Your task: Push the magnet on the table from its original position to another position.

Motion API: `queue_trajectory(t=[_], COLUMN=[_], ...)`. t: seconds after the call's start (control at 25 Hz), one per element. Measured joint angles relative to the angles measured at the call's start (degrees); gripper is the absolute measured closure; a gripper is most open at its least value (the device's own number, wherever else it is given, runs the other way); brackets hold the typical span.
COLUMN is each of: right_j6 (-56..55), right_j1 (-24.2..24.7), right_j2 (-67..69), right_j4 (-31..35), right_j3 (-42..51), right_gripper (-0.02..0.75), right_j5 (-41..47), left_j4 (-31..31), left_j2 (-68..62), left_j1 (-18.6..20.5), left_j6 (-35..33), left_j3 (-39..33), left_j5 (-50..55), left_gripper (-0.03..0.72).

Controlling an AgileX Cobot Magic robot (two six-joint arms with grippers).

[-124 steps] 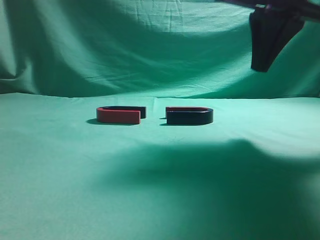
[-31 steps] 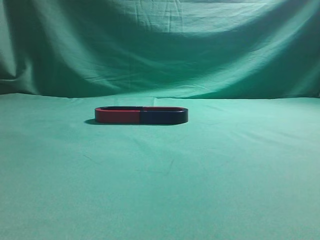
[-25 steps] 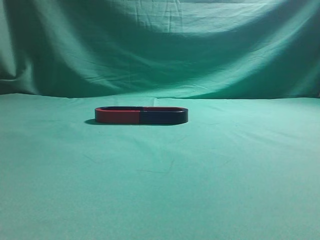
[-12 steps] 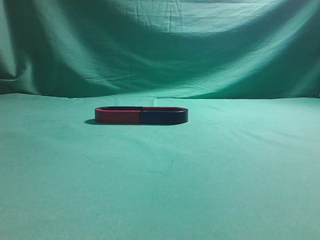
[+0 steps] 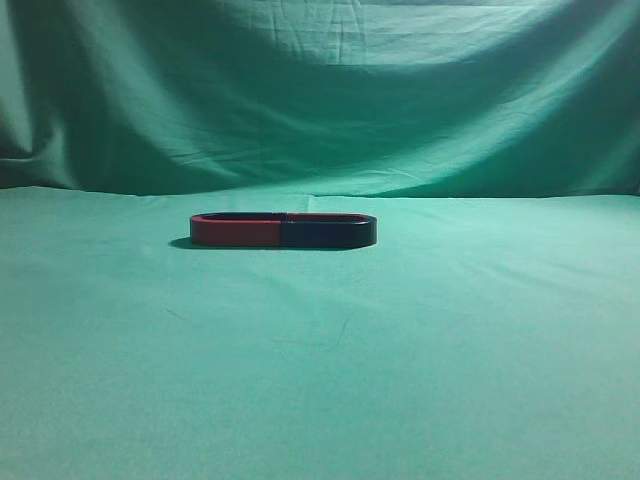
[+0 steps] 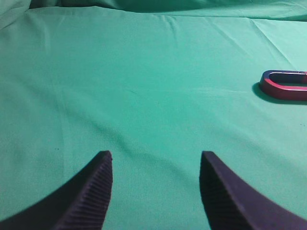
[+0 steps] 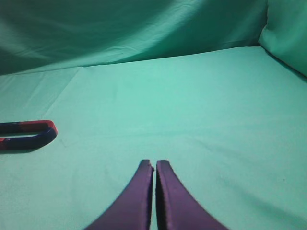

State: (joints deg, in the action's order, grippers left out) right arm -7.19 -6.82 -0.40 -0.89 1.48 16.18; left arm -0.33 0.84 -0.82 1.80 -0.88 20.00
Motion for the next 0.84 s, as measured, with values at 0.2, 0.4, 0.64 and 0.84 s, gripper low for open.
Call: queue_trajectory(t=[0.2,0.4,0.64,0.84], right_j6=[0.0,0.0,0.0,0.0], right_j1=[0.1,0.1,0.2,0.2], right_j2=[-0.1,-0.1,-0.2,-0.3], right_j4=[-0.1,-0.2,-0.3,-0.3], right_j3=[0.0,0.1,0.1,0.1], right_gripper=[0.738,0.738,0.738,0.738], right_j5=[3.7,6.0,6.3,6.3], left_j4=[0.0,0.0,0.0,0.0], left_j2=[0.0,0.0,0.0,0.0], left_j1=[0.0,0.0,0.0,0.0], left_j6=[0.0,0.0,0.0,0.0], left_j3=[0.0,0.0,0.0,0.0], left_j5=[0.0,0.0,0.0,0.0], left_gripper=[0.316,0.316,0.316,0.316])
